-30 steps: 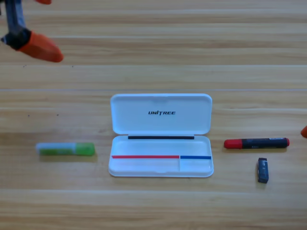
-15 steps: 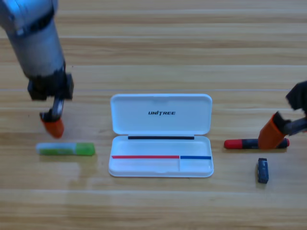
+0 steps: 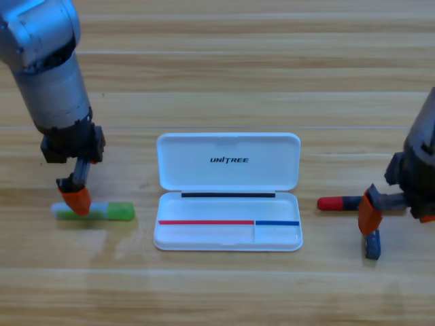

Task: Clean up eraser and pencils

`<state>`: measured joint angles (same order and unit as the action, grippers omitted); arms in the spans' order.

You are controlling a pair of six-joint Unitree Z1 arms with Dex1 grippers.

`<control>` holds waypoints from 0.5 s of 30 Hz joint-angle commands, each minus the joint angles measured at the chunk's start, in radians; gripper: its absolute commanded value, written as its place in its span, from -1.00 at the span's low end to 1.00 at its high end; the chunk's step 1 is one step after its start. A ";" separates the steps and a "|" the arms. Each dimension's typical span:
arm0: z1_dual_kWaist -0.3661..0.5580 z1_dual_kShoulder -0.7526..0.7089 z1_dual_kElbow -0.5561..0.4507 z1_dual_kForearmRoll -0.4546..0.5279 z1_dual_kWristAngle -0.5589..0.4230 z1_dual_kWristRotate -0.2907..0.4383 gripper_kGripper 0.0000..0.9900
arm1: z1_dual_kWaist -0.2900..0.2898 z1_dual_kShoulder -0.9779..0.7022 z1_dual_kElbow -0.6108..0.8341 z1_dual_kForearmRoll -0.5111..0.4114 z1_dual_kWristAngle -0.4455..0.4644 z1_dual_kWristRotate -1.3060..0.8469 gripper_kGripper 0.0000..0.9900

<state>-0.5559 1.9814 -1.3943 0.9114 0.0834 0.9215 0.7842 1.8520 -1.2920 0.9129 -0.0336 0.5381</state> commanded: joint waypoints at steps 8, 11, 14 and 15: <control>0.034 0.023 0.107 -0.095 -0.054 -0.016 0.88 | -0.066 0.171 0.045 -0.123 0.044 0.028 0.72; 0.034 0.025 0.127 -0.114 -0.057 -0.016 0.88 | -0.069 0.190 0.046 -0.134 0.049 0.028 0.66; 0.034 0.027 0.149 -0.137 -0.057 -0.018 0.91 | -0.072 0.204 0.048 -0.135 0.054 0.028 0.63; 0.034 0.028 0.152 -0.138 -0.057 -0.016 0.92 | -0.074 0.208 0.048 -0.138 0.054 0.028 0.57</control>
<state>-0.5360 1.9814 -1.2770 0.7941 0.0362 0.9129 0.7461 1.9935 -1.2695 0.7906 0.0037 0.5664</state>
